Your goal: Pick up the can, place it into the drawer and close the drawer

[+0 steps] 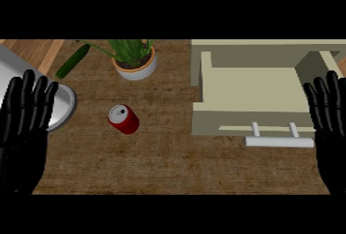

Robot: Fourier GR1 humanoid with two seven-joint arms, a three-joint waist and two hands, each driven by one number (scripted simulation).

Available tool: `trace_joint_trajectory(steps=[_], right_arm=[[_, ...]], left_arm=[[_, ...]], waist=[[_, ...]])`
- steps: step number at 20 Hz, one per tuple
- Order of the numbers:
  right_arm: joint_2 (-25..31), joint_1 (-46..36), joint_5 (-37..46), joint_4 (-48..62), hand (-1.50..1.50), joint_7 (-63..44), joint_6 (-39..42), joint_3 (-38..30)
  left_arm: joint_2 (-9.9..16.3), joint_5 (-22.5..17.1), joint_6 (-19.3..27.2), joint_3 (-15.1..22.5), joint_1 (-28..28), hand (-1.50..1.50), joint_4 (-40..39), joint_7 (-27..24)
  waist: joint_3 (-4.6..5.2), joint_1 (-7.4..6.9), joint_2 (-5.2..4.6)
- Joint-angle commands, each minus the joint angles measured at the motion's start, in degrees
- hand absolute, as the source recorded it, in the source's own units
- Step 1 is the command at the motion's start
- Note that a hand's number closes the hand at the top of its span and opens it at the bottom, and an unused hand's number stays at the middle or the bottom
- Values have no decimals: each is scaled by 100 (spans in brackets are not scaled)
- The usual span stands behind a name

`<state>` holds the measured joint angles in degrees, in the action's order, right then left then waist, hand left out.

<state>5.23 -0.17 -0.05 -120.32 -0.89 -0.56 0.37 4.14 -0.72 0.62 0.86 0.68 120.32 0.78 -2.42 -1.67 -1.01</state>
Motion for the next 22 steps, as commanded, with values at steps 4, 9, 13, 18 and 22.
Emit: trace_joint_trajectory(steps=[4,9,13,18,22], right_arm=[[113,-75,-164,-58,-150,72,137,-176],[54,251,33,187,-150,-1149,-211,-183],[220,524,-198,24,-150,-1300,-21,-445],[17,878,-66,-107,-150,-1007,14,-381],[-74,1387,-136,-441,-150,-765,198,-352]], left_arm=[[-35,23,-247,396,572,-150,-307,-72],[-8,362,-35,579,537,-150,-1074,1407],[-109,427,47,714,539,-150,-730,1928],[-96,515,9,591,676,-150,-819,2058],[8,34,-135,180,692,-150,-491,2343]], waist=[[242,209,102],[242,265,89],[241,190,109],[241,185,104],[241,188,108]])
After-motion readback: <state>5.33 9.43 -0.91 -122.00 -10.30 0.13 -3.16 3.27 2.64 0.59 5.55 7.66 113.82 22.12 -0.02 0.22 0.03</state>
